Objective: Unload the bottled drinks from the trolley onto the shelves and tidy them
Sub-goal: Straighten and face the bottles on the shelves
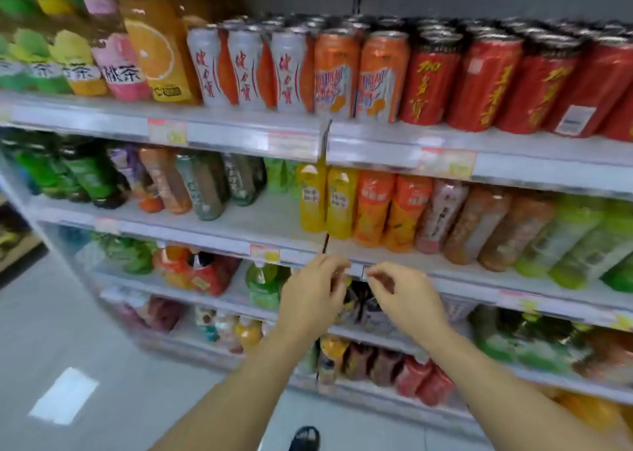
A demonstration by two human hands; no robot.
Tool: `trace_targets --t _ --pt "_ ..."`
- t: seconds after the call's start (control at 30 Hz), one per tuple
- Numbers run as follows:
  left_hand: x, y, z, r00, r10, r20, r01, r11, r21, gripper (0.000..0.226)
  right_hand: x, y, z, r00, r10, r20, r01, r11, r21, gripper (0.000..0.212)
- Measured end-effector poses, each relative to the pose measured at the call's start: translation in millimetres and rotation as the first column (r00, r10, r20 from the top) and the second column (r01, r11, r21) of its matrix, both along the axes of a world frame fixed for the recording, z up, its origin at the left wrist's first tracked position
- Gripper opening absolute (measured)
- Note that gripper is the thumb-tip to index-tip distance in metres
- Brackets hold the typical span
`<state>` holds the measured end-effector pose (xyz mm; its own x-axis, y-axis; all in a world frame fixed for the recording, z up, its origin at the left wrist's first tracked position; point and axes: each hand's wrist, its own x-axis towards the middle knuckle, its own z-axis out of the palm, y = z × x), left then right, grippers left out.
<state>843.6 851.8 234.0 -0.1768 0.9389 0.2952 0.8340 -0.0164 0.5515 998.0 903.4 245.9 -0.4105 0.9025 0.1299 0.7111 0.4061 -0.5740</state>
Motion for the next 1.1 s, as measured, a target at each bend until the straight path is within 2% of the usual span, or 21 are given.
trace_targets --t 0.1,0.23,0.3,0.5,0.73,0.9,1.0,1.1 --pt "-10.4 -33.3 -46.3 0.994 0.056 0.09 -0.029 0.963 -0.269 0.027 -12.1 -21.4 -47.9 1.0 0.005 0.024 0.0 0.979 -0.202 0.016" --pt "-37.7 -76.3 -85.4 0.956 0.206 0.207 -0.097 0.892 -0.441 0.025 -35.1 -45.0 -96.0 0.997 0.074 0.033 -0.053 0.903 -0.427 0.019" --pt "-55.5 -96.2 -97.1 0.912 0.29 0.289 -0.123 0.868 -0.481 0.027 -51.8 -53.8 -112.1 0.988 0.144 0.049 -0.1 0.859 -0.502 0.019" --pt "-119.2 -160.0 -105.4 0.731 0.496 0.469 -0.265 0.839 -0.474 0.023 -122.7 -85.3 -131.5 0.946 0.314 0.078 -0.189 0.733 -0.653 0.024" --pt "-220.8 -265.7 -108.0 0.639 0.613 0.464 -0.337 0.766 -0.547 0.02 -249.1 -156.3 -132.1 0.936 0.349 0.031 -0.211 0.632 -0.745 0.02" --pt "-313.4 -347.7 -116.5 0.616 0.691 0.377 -0.404 0.689 -0.602 0.02 -344.6 -222.9 -132.5 0.909 0.416 -0.01 -0.276 0.585 -0.763 0.024" --pt "-357.1 -374.1 -122.7 0.574 0.743 0.344 -0.441 0.634 -0.635 0.022 -388.6 -241.3 -132.1 0.893 0.451 -0.018 -0.298 0.559 -0.774 0.025" --pt "-387.7 -374.5 -123.6 0.574 0.74 0.352 -0.437 0.64 -0.632 0.023 -421.7 -239.0 -126.6 0.889 0.456 -0.047 -0.327 0.559 -0.762 0.021"
